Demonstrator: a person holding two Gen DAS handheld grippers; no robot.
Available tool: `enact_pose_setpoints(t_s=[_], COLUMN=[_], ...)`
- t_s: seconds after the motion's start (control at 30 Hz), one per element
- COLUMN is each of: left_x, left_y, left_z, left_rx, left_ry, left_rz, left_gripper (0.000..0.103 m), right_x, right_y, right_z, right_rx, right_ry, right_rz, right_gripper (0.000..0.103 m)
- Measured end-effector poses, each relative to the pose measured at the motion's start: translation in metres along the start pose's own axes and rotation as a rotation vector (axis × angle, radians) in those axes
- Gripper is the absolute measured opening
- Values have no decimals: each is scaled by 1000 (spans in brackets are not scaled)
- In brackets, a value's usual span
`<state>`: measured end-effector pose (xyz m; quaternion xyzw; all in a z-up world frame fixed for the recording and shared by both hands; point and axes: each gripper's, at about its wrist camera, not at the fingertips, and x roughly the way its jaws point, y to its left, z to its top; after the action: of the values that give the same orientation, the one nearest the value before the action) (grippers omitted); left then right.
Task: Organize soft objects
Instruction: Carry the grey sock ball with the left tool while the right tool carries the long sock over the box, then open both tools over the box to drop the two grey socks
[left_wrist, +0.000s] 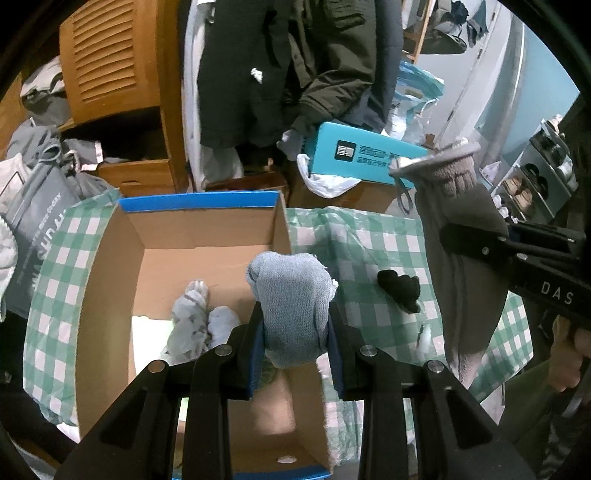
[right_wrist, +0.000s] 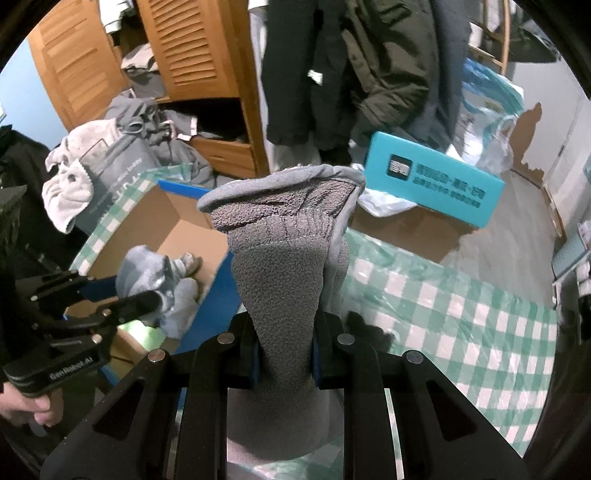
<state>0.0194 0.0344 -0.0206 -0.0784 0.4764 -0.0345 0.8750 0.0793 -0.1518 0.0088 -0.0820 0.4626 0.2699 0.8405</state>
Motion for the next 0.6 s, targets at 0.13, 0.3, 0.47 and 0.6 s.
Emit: enact_pose_setpoints(t_s=[0.13,0.3,0.47,0.6], left_x=[-2,-4,-4,-5], left_y=[14,35,55,68], left_z=[-3,-5,-9,-9], left_rx=[-20,-51,-82,-105], left_ry=[-1,1,5,5], left_rz=[7,19,38,51], left_gripper=[30,30,30,30], right_x=[6,16,25,29], right_y=[16,37,58,74], right_z=[9,20,30,38], right_rx=[-21,-47,-69,-90], right_ry=[0,8,17,19], right_rz=[19,39,63,73], right_gripper=[18,18,18,18])
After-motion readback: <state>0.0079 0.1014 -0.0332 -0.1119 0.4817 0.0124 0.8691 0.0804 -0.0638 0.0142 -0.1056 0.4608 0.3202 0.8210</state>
